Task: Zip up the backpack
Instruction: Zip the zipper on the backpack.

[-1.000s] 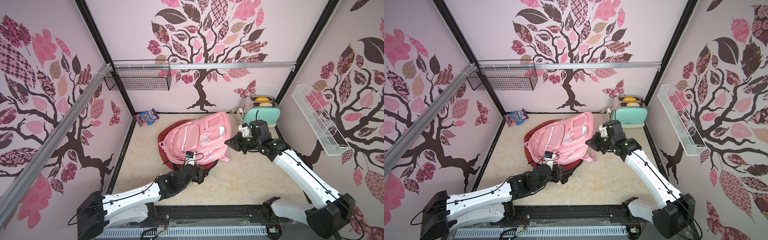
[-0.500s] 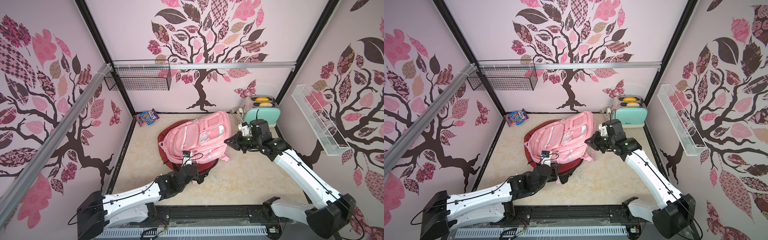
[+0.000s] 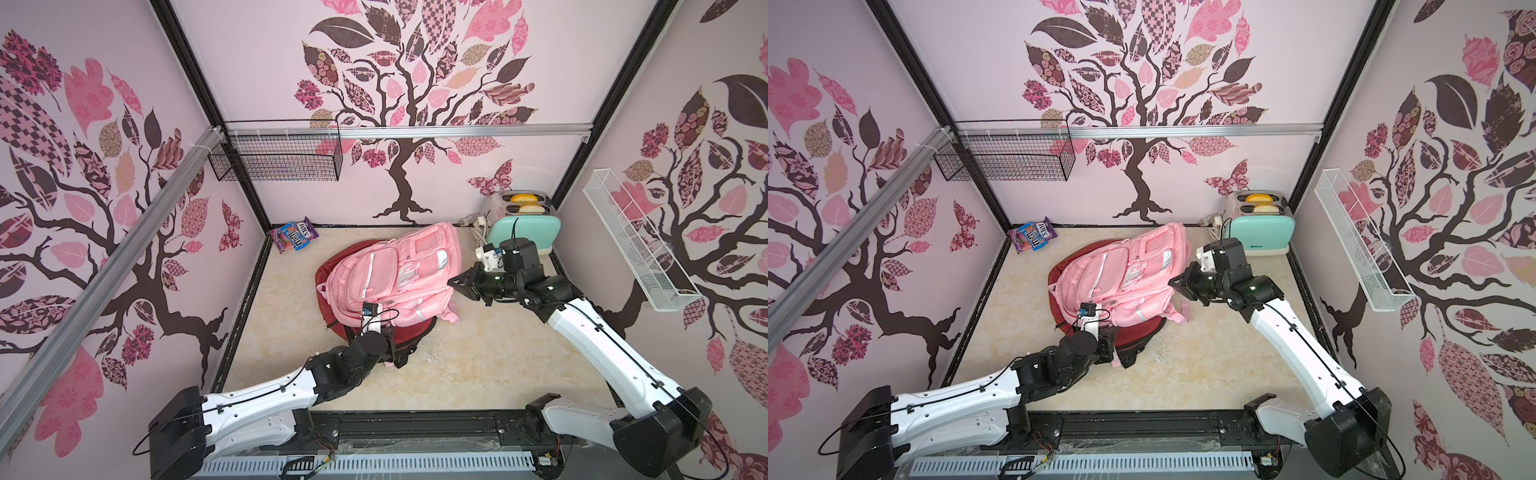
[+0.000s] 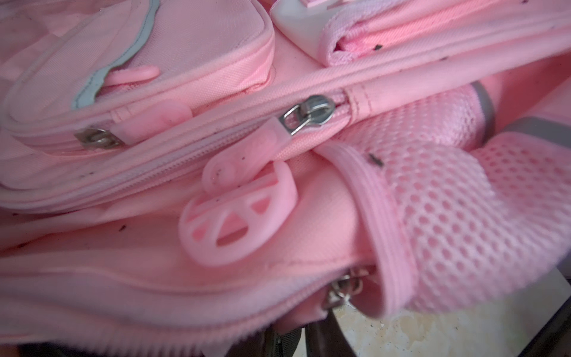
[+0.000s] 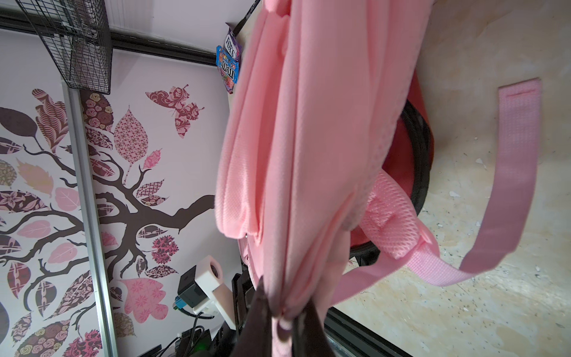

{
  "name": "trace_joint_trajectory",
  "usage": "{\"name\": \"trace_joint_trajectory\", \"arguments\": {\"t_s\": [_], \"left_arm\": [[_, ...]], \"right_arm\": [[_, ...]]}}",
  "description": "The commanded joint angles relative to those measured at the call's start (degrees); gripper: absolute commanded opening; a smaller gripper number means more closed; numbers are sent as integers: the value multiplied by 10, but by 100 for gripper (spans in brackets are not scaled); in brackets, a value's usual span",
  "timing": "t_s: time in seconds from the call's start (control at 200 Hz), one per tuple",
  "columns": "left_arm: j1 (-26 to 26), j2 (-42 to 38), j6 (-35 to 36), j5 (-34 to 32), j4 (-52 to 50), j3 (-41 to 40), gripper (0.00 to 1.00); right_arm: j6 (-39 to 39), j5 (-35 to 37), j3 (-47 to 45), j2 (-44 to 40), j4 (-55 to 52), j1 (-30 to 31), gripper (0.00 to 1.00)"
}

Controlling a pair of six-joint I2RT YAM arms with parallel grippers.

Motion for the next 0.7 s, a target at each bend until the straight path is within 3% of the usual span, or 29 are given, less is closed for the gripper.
{"name": "trace_joint_trajectory", "arguments": {"t_s": [0.0,0.16,0.305,0.52,0.695], "left_arm": [[6,-16,12,21,31,-7,18],[10,-23,12,29,34,-7,26],[11,-24,19,31,33,-2,27],[22,-24,23,40,33,0,10],[26,-37,25,34,15,2,2]], "right_arm": [[-19,-47,27,-28,66,9,0],[-18,-52,24,-29,69,9,0],[-18,-55,26,-30,68,9,0],[-17,-57,27,-30,69,8,0],[-24,-52,31,-31,60,9,0]]}}
